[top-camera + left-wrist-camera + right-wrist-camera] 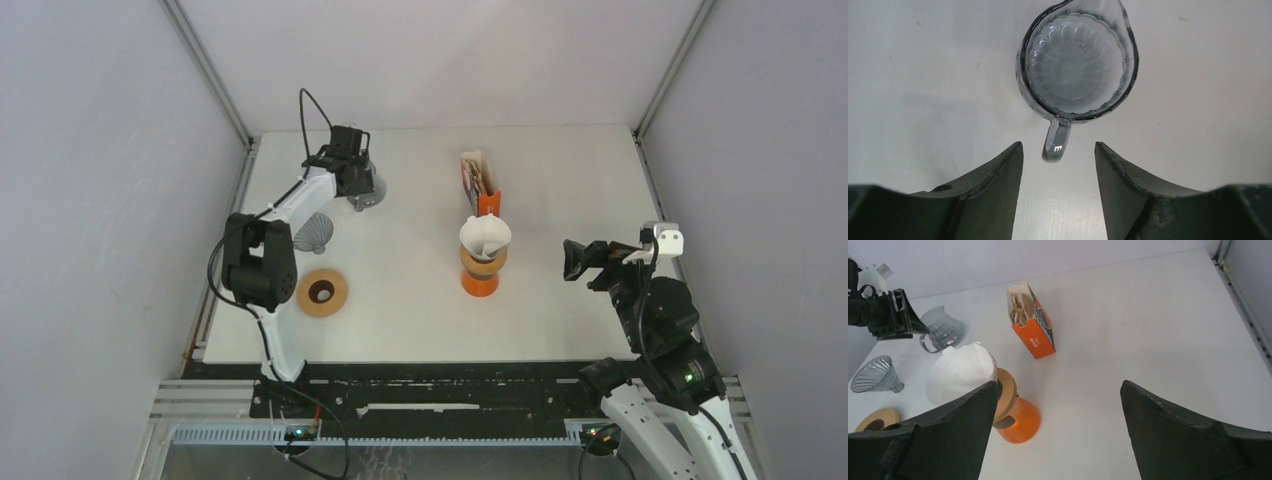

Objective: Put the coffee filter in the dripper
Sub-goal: Pick up the coffee server from the center of the board.

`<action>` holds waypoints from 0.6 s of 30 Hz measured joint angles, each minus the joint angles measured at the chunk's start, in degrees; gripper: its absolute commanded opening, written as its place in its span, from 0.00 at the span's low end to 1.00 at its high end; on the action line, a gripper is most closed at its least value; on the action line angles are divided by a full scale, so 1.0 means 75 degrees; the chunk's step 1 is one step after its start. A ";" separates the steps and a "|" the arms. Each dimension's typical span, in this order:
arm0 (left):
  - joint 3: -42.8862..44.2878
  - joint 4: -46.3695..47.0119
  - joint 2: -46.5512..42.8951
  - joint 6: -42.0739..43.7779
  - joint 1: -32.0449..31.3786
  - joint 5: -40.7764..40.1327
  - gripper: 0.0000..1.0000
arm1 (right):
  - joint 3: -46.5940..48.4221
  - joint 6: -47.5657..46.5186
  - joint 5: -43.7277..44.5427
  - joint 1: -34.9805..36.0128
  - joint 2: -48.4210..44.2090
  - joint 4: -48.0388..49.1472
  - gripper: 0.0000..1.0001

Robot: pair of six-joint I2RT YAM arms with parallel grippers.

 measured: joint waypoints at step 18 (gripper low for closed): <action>0.0807 -0.0306 0.1355 0.0758 0.0090 0.0189 0.19 | -0.0152 -0.0178 0.0525 -0.0093 -0.0259 0.0271 1.00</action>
